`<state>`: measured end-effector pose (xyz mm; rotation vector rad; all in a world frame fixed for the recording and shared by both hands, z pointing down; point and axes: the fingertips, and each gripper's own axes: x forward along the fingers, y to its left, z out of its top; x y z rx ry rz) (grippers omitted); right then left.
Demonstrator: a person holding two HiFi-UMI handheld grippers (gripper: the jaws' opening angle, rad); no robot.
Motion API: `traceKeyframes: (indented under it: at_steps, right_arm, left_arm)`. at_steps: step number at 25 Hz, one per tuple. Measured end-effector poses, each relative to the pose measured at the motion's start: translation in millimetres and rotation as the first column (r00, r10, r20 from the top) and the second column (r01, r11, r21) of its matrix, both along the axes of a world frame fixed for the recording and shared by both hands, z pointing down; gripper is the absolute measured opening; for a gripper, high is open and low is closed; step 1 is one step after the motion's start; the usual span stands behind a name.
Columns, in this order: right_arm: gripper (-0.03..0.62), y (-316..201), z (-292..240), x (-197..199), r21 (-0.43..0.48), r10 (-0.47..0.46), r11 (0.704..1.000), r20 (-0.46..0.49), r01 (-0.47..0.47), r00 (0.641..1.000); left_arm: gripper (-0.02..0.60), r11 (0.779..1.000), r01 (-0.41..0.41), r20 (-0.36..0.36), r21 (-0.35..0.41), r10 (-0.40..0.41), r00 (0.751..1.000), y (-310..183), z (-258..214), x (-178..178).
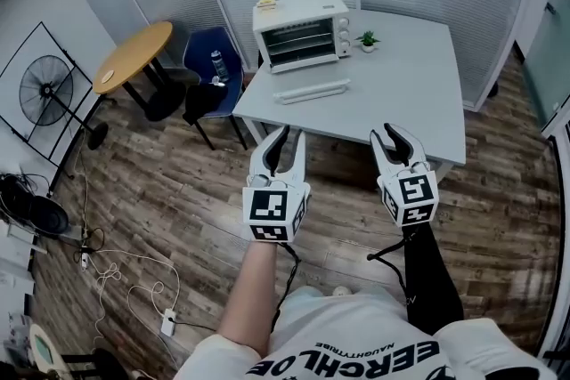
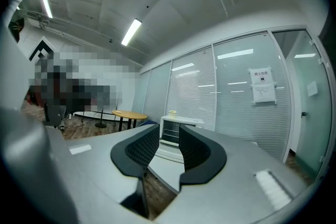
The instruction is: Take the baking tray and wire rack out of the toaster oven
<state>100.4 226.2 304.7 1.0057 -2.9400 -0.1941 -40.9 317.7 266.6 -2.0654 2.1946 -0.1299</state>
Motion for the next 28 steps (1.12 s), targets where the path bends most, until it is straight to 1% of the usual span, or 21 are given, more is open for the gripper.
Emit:
traceKeyframes:
  at_steps: [7,15,18,22,28]
  right_arm:
    - [0.097,-22,1,-13,0.004,-0.004,1.000,-0.004,0.004,1.000]
    - [0.097,-67,10,-46,0.008,0.012,1.000,-0.012,-0.012,1.000]
    - [0.097,-89,9,-61,0.015,0.027,1.000,-0.019,-0.027,0.999]
    - [0.097,-130,1,-81,0.015,0.065,0.998,-0.006,-0.065,0.998]
    - [0.097,-187,-8,-131,0.035,0.091,0.995,-0.032,-0.089,0.995]
  left_arm:
    - [0.092,1.000,0.007,-0.011,0.000,-0.007,1.000,-20,2,-17]
    - [0.092,1.000,-0.016,-0.019,0.006,0.016,1.000,-71,11,-53]
    - [0.092,0.999,-0.038,-0.020,0.009,0.038,0.999,-99,11,-68]
    - [0.092,0.997,-0.079,-0.013,0.015,0.079,0.997,-145,4,-90]
    - [0.092,0.991,-0.132,-0.005,0.027,0.132,0.991,-214,-13,-137]
